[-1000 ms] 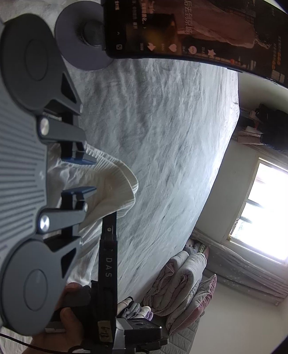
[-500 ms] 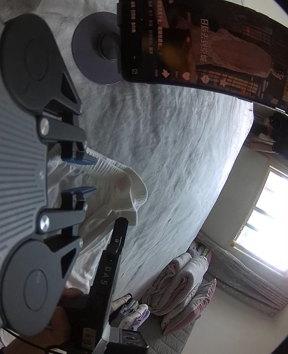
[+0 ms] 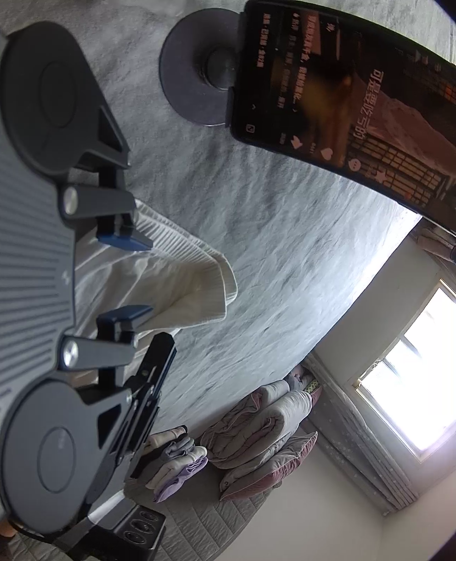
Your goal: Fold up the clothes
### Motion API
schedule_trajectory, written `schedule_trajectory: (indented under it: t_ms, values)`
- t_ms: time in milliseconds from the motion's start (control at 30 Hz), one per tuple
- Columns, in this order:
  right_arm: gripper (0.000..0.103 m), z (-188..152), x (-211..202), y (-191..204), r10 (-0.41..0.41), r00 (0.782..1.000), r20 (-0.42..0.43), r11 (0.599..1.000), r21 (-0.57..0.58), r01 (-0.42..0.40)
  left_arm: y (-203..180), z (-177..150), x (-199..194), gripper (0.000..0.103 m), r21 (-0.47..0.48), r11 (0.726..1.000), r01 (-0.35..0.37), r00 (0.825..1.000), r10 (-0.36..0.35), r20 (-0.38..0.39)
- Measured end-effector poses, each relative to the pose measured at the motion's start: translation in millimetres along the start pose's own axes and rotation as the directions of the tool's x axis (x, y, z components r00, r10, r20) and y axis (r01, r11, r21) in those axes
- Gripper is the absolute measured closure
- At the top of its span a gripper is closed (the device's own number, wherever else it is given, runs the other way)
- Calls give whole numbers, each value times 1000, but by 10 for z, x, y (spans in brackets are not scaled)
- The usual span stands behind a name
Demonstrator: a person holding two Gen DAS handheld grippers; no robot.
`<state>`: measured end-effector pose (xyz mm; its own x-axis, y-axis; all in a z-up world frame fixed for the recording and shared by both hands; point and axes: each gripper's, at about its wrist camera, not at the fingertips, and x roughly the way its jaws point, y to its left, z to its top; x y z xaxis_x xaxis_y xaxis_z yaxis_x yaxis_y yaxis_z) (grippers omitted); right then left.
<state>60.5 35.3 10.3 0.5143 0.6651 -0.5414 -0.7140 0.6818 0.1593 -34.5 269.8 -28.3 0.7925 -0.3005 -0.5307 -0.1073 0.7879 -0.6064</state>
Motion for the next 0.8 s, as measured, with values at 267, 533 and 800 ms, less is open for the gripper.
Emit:
schedule_trajectory:
  t_ms: [267,533,800]
  values:
    - [56,77,274,-410,-78,996,-45,994,76,81,-97,-26,70,65,61,998,-19,1000,20,-14]
    - [68,54,593,-353,-104,991,-80,994,27,106,-97,-9,141,60,67,997,-32,999,35,-39]
    - [96,75,253,-92,-63,998,17,998,-28,63,-5,-2,95,53,3,1000,10,1000,-10,-29]
